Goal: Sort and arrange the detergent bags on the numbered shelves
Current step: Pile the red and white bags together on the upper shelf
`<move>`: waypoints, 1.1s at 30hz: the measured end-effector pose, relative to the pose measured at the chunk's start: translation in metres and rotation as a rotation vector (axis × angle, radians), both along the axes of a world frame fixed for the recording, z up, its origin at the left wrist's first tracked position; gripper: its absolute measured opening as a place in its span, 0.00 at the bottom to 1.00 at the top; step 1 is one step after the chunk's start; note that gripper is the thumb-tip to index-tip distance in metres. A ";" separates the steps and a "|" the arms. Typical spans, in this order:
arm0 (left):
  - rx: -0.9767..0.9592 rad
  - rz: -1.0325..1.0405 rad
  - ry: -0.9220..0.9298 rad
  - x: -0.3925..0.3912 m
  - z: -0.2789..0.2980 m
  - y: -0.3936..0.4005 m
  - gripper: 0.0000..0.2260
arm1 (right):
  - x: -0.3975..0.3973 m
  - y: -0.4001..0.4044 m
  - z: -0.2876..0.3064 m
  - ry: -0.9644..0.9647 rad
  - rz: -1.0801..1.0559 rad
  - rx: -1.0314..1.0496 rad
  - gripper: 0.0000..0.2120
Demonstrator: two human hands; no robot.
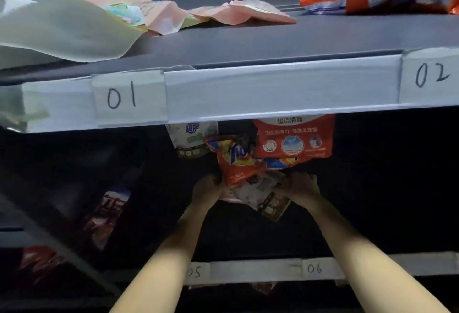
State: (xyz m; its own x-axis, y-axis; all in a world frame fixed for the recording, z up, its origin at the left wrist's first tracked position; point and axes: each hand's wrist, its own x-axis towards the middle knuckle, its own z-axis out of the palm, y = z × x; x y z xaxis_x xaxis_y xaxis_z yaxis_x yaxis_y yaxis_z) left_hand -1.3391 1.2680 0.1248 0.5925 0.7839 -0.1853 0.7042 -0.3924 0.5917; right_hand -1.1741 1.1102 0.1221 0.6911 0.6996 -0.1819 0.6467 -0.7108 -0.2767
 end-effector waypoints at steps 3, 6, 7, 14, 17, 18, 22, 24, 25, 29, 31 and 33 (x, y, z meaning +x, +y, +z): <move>-0.084 0.027 0.030 0.018 -0.004 0.018 0.10 | 0.016 0.013 -0.002 -0.008 -0.034 -0.047 0.39; -0.186 0.054 0.005 0.026 -0.008 0.034 0.08 | 0.024 0.021 0.000 0.130 -0.092 -0.063 0.47; -0.262 0.078 -0.032 0.027 -0.008 0.037 0.08 | 0.023 0.023 -0.001 0.184 -0.092 -0.054 0.46; -0.664 0.170 -0.213 0.027 -0.005 0.034 0.03 | 0.005 0.005 -0.008 0.673 -0.142 0.349 0.15; -0.591 0.210 -0.198 0.027 -0.008 0.023 0.06 | -0.009 -0.021 0.002 0.818 -0.199 0.490 0.11; -0.541 0.209 -0.194 0.027 -0.011 0.018 0.07 | -0.014 -0.031 0.005 0.849 -0.213 0.517 0.11; -0.412 0.236 -0.325 0.018 -0.018 -0.012 0.11 | -0.031 -0.073 0.010 0.906 -0.308 0.706 0.14; -0.389 0.298 -0.444 0.005 -0.018 -0.035 0.11 | -0.038 -0.096 0.013 0.878 -0.337 0.808 0.15; -0.370 0.320 -0.492 -0.005 -0.017 -0.049 0.11 | -0.040 -0.107 0.012 0.854 -0.342 0.838 0.15; -0.347 0.359 -0.584 -0.052 -0.012 -0.102 0.11 | -0.057 -0.155 0.014 0.856 -0.362 0.960 0.17; -0.369 0.351 -0.622 -0.076 -0.008 -0.125 0.10 | -0.069 -0.177 0.021 0.895 -0.361 0.980 0.16; -0.364 0.315 -0.606 -0.102 0.001 -0.147 0.07 | -0.082 -0.196 0.027 0.896 -0.347 0.984 0.14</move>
